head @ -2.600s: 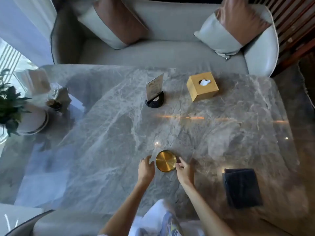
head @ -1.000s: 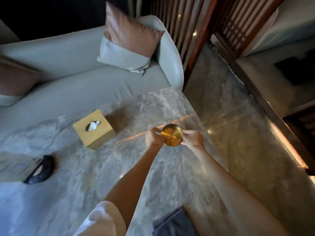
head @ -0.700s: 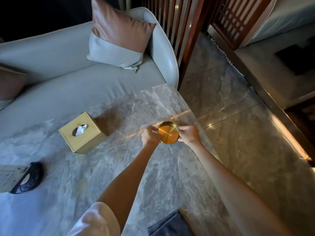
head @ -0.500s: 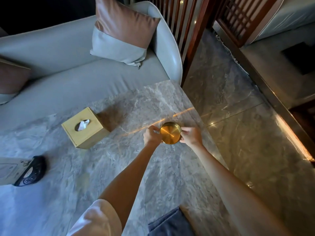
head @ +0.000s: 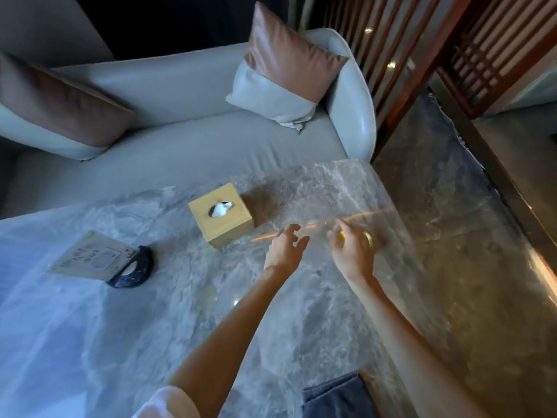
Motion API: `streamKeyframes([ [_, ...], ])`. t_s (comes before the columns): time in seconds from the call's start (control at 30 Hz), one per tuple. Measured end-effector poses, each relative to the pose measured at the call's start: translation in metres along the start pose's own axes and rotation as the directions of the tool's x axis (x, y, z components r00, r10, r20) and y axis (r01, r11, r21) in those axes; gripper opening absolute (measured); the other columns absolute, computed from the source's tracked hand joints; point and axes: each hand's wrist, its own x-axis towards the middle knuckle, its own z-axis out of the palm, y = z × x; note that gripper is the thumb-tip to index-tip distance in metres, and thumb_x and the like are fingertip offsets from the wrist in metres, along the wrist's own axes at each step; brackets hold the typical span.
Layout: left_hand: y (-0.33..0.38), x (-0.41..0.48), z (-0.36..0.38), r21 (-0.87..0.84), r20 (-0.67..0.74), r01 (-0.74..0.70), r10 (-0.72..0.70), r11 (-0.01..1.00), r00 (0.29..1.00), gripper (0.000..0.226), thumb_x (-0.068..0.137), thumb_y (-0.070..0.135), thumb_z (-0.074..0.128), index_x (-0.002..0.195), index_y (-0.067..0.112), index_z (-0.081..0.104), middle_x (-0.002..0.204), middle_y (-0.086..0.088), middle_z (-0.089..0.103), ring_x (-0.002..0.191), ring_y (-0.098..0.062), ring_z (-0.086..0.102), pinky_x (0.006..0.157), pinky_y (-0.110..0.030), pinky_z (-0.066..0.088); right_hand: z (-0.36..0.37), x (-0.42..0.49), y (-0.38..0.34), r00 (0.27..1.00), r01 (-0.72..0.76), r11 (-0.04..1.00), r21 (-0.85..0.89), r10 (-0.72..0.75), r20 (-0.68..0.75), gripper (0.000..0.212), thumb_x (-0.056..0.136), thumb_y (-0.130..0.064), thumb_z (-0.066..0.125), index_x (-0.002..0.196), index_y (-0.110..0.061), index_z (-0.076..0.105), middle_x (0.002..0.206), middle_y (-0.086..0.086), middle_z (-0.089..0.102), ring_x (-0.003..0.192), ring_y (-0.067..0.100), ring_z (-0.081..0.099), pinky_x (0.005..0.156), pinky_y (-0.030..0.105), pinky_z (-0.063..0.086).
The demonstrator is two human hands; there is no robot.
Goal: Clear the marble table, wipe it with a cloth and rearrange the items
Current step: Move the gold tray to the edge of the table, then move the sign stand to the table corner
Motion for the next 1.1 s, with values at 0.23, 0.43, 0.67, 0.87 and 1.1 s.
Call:
streamKeyframes([
  [0.23, -0.107, -0.090, -0.138, -0.026, -0.233, 0.088, -0.092, 0.996, 0.968, 0.022, 0.095, 0.037, 0.054, 0.111, 0.026, 0.063, 0.108, 0.004, 0.070, 0.095, -0.020, 0.068, 0.082, -0.036, 0.054, 0.077, -0.077, -0.159, 0.969, 0.105, 0.979, 0.177, -0.141, 0.205, 0.031, 0.092, -0.037, 0.059, 0.120, -0.025, 0.065, 0.117, -0.002, 0.070, 0.112, 0.018, 0.063, 0.090, 0.032, 0.049],
  [0.43, -0.246, -0.171, -0.177, -0.076, -0.311, 0.373, -0.378, 0.925, 0.872, 0.018, 0.092, 0.034, 0.049, 0.092, 0.023, 0.063, 0.092, -0.002, 0.072, 0.099, -0.030, 0.066, 0.090, -0.036, 0.044, 0.153, -0.159, -0.192, 0.759, 0.069, 0.975, 0.213, -0.190, 0.623, 0.049, 0.089, -0.050, 0.058, 0.130, -0.023, 0.060, 0.127, -0.003, 0.066, 0.116, 0.011, 0.062, 0.099, 0.032, 0.050],
  [0.67, -0.308, -0.149, -0.242, -0.185, -0.343, 0.448, -0.485, 0.875, 0.805, 0.065, 0.089, 0.051, 0.060, 0.145, 0.026, 0.040, 0.140, 0.005, 0.056, 0.133, -0.022, 0.048, 0.118, -0.054, 0.006, 0.193, -0.125, -0.260, 0.722, -0.066, 0.943, 0.325, -0.180, 0.668, 0.052, 0.091, -0.025, 0.066, 0.139, -0.014, 0.050, 0.134, 0.008, 0.060, 0.119, 0.013, 0.059, 0.107, 0.034, 0.044],
  [0.87, -0.315, -0.094, -0.290, -0.290, -0.276, 0.161, -0.243, 0.943, 0.930, 0.072, 0.088, 0.021, 0.070, 0.150, 0.012, 0.035, 0.152, -0.008, 0.043, 0.141, -0.023, 0.039, 0.112, -0.030, 0.031, 0.229, -0.091, -0.312, 0.722, -0.114, 0.914, 0.389, -0.193, 0.665, 0.059, 0.089, -0.005, 0.065, 0.143, -0.011, 0.043, 0.136, -0.009, 0.046, 0.130, 0.007, 0.043, 0.106, 0.020, 0.033],
  [1.1, -0.317, -0.076, -0.301, -0.226, -0.179, -0.006, -0.035, 0.974, 0.983, 0.028, 0.092, 0.017, 0.065, 0.119, 0.014, 0.070, 0.116, 0.007, 0.068, 0.108, -0.007, 0.063, 0.093, -0.031, 0.049, 0.237, -0.087, -0.336, 0.776, -0.125, 0.885, 0.449, -0.196, 0.600, 0.034, 0.089, 0.002, 0.062, 0.123, 0.003, 0.061, 0.121, 0.011, 0.063, 0.111, 0.016, 0.057, 0.083, 0.009, 0.039],
])
